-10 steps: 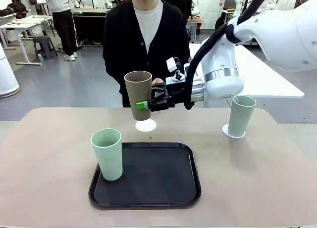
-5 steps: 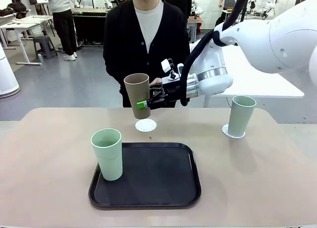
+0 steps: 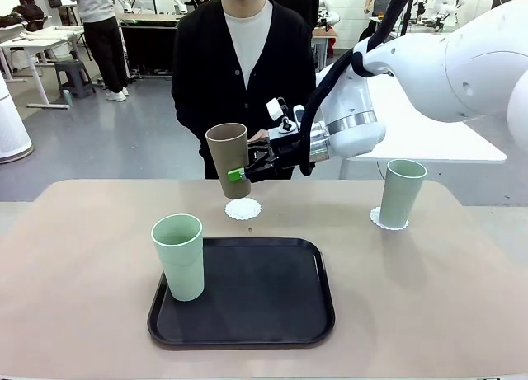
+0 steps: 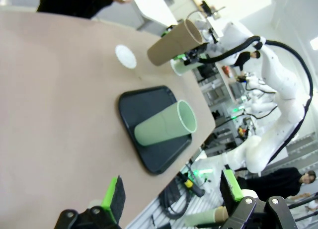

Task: Place coasters on the table and set cups on them.
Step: Take one Reusable plastic cup from the Flat Tray and place it on a coaster set by the human.

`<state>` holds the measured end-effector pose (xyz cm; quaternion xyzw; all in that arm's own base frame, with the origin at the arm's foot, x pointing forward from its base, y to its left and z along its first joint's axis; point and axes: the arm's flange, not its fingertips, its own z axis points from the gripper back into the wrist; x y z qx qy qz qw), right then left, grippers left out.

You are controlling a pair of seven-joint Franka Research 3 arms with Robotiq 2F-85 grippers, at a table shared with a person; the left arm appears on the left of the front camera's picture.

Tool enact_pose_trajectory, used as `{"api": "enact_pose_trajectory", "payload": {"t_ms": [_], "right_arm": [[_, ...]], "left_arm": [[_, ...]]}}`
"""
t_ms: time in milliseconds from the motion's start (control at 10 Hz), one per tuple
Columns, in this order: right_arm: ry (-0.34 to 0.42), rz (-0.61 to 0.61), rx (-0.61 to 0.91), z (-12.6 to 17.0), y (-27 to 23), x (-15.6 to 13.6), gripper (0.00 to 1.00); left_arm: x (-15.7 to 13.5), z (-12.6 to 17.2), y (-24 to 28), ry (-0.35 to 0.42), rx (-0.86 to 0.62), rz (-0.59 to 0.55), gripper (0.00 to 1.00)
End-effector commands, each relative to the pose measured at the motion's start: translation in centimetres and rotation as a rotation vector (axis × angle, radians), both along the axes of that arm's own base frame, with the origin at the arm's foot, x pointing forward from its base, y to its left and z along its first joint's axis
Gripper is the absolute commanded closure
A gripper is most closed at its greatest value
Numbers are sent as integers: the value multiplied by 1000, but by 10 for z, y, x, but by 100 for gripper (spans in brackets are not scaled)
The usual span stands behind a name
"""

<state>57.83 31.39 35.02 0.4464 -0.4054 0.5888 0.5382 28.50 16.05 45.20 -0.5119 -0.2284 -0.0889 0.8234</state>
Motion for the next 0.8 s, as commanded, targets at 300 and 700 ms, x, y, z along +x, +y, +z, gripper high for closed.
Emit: {"api": "enact_pose_trajectory", "payload": {"t_ms": [300, 700], "right_arm": [[-36, 132, 37, -9, -10, 25, 17], [-30, 150, 43, -27, -6, 63, 17]], "left_arm": [[-1, 0, 1, -13, -4, -4, 0], [-1, 0, 1, -13, -4, -4, 0]]}}
